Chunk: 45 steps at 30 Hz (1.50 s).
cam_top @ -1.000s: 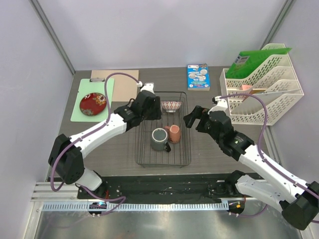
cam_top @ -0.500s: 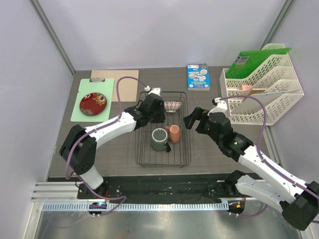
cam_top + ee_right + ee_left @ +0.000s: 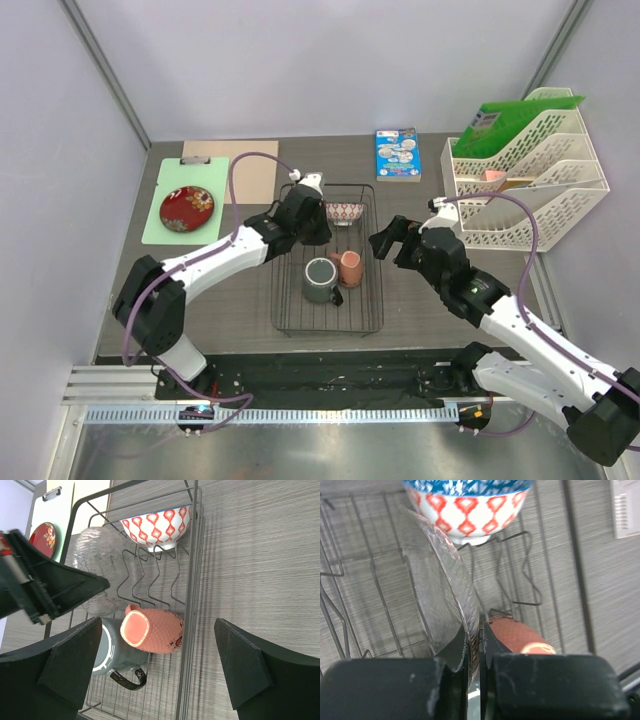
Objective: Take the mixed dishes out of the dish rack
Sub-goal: Pick up the plate from the dish rack, then place the plate at the center of the board.
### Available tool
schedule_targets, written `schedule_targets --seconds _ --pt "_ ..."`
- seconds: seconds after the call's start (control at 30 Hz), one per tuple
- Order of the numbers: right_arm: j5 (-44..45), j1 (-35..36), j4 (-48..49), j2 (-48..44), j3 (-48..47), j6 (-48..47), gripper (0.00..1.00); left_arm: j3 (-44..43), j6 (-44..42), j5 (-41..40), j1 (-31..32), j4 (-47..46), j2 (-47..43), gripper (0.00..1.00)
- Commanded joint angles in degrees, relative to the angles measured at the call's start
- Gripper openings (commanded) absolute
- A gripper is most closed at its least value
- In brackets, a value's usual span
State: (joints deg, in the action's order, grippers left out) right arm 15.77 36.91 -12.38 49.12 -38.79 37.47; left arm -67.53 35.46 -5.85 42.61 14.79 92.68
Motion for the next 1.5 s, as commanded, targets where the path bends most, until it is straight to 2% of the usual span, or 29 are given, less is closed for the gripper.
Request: schedule_targets --seconds 0.0,0.13,0.23,0.27,0.4,0.43,0.5,0.53,0.57,0.6,0.63,0.7,0.73,0.8,0.87,1.0,1.13,1.27,1.47 --pt "0.67 0.10 2.80 -0.78 0.29 0.23 1.00 0.03 -0.75 4.70 0.19 -7.13 -5.75 0.00" --pt "1.02 0.18 2.54 -1.49 0.38 -0.03 1.00 0.11 -1.45 8.57 0.28 -9.42 -9.79 0.00" --pt "1.37 0.18 2.01 -2.36 0.38 -0.21 1.00 -1.81 -2.76 8.40 0.19 -7.85 -12.26 0.00" --pt "1.46 0.18 1.92 -2.54 0.38 -0.30 1.00 -2.86 -4.86 7.53 0.28 -4.54 -14.00 0.00" --pt "2.16 0.10 1.83 -3.51 0.73 -0.73 1.00 -10.93 -11.88 -4.67 0.19 7.77 -16.57 0.00" --pt "2.25 0.10 1.92 -3.51 0.82 -0.82 1.00 -12.70 -13.47 -14.88 0.19 11.11 -15.96 0.00" --pt "1.99 0.10 2.01 -3.33 0.73 -1.00 1.00 -19.18 -15.50 -27.31 0.02 23.14 -11.32 0.00" --pt "1.81 0.18 2.10 -2.98 0.73 -1.09 1.00 -21.40 -15.95 -38.95 -0.24 27.10 -9.12 0.00" --pt "1.72 0.10 2.19 -2.98 0.73 -1.09 1.00 -23.42 -16.21 -45.68 -0.42 33.66 -7.01 0.00" --pt "1.55 0.10 2.27 -2.98 0.90 -1.00 1.00 -25.61 -18.74 -50.53 -1.29 35.56 -2.38 0.00" --pt "1.46 0.10 2.62 -2.89 1.25 -0.91 1.00 -25.46 -21.20 -60.58 -1.91 35.57 -0.59 0.00" --pt "1.02 0.10 3.33 -2.81 1.78 -0.56 1.00 -24.32 -26.83 -66.47 -6.10 30.75 4.75 0.01" --pt "0.76 0.10 3.94 -2.81 2.22 -0.39 0.99 -25.19 -26.50 -66.75 -8.05 30.57 6.53 0.01" --pt "-0.21 0.10 4.47 -2.63 2.75 0.05 0.99 -29.48 -21.86 -60.89 -14.27 34.86 10.21 0.00" --pt "-0.83 0.18 4.73 -2.89 2.93 0.32 1.00 -30.29 -19.38 -56.32 -17.90 32.96 12.07 0.00" --pt "-1.18 0.10 4.38 -4.21 2.49 -0.64 1.00 -34.51 -19.47 -57.09 -23.44 32.32 20.06 0.00" --pt "1.45 0.18 4.38 -5.18 2.14 -2.93 1.00 -37.50 -14.46 -53.13 -29.33 34.96 27.70 0.00" --pt "1.46 0.10 4.47 -3.95 1.26 -4.77 1.00 -41.18 -14.11 -51.46 -30.22 36.28 34.47 0.00" --pt "1.98 0.10 4.47 -2.98 1.43 -4.43 1.00 -44.00 -15.69 -51.28 -30.48 35.40 39.58 0.00"
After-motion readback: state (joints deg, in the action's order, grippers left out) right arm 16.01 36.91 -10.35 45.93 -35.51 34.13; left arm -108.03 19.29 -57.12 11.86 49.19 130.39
